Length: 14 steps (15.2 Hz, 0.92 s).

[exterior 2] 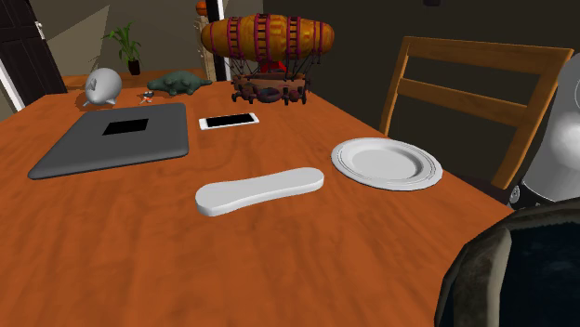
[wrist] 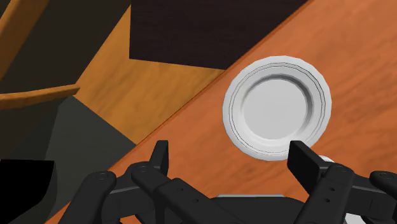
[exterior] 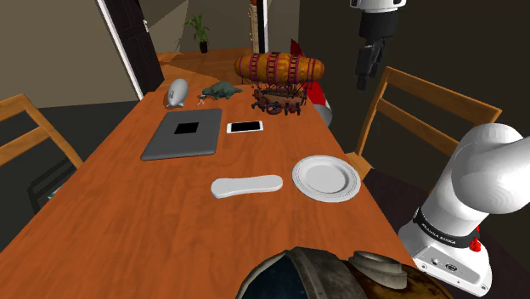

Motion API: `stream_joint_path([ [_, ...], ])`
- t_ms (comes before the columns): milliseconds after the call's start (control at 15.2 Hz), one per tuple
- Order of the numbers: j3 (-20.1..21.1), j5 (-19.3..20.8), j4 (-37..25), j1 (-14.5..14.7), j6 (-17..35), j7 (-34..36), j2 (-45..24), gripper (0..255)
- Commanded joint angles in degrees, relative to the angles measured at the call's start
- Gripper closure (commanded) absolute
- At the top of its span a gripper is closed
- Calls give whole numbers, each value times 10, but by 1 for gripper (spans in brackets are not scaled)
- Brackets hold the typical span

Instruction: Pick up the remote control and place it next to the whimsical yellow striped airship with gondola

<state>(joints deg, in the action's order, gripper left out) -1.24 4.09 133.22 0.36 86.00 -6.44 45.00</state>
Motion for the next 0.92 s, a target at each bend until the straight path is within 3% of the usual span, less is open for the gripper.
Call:
stream_joint_path([
  [0, 0, 0, 0, 0, 0, 0, 0, 0],
  [858, 61, -46, 29, 72, 204, -13, -166, 0],
])
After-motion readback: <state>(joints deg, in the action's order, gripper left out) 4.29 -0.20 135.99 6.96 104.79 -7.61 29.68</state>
